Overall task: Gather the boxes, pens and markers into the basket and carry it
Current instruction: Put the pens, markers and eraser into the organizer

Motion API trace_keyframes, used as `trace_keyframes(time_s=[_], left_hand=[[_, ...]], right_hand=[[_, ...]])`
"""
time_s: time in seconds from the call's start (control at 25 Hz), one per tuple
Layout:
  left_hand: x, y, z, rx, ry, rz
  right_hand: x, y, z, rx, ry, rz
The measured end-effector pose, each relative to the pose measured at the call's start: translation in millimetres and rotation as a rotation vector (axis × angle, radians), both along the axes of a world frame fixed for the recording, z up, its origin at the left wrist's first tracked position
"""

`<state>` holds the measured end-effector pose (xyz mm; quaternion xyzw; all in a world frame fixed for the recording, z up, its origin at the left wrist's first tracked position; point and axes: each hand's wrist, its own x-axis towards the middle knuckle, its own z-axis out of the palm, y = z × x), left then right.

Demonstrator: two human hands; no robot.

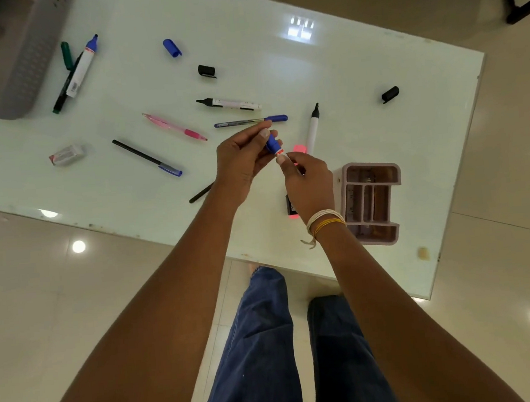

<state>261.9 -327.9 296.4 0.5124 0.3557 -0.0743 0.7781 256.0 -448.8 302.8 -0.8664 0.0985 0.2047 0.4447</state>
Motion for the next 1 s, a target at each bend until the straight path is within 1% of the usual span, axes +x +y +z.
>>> trace_keyframes(time_s=[0.08,0.16,0.24,0.32,0.4,0.44,0.48,0.56,0.6,0.64,0.72,0.88,1.0], left_hand=[[-0.9,-6.1,1.5,-0.046,-0.020,0.051],[1.1,-7.0,3.5,-0.078,-0.033,0.059],[1.1,-8.3,5.2,-0.094,-0.036,0.030],[0.4,-12.2,7.1,-0.076,-0.052,-0.051],[1.6,-23.6,9.8,-0.083,-0.071,-0.139],[2.3,-30.4,10.8,-0.077,-0.062,-0.172],[2.9,-36.8,11.2,-0.047,-0.042,-0.195],[2.2,-46.9,8.7,0.058,0.001,-0.226],[0.6,-50.7,6.5,0.108,0.026,-0.245],[-1.9,-53.9,4.1,0.149,0.056,-0.267],[-9.0,-59.2,-1.4,0.209,0.118,-0.268],[-28.7,-59.2,-16.6,0.343,0.232,-0.128],[-38.3,-53.6,-23.3,0.389,0.287,-0.100]], right_hand=[[1.6,2.0,8.2,0.082,0.047,-0.054],[11.4,-2.2,17.4,0.154,0.132,-0.073],[22.3,-14.3,24.7,0.179,0.220,-0.015],[28.9,-28.1,25.7,0.159,0.227,0.077],[33.5,-44.4,23.4,0.089,0.106,0.125],[35.1,-53.4,22.6,0.040,0.002,0.086],[36.6,-63.8,23.0,0.002,-0.114,-0.011],[37.3,-86.3,25.5,0.003,-0.330,-0.238],[36.2,-96.7,25.2,0.005,-0.391,-0.291],[34.1,-105.4,24.0,-0.009,-0.407,-0.301],[29.0,-115.4,21.0,-0.033,-0.372,-0.257],[16.4,-120.9,11.9,-0.070,-0.327,-0.141],[7.3,-121.1,8.7,-0.147,-0.276,0.021]])
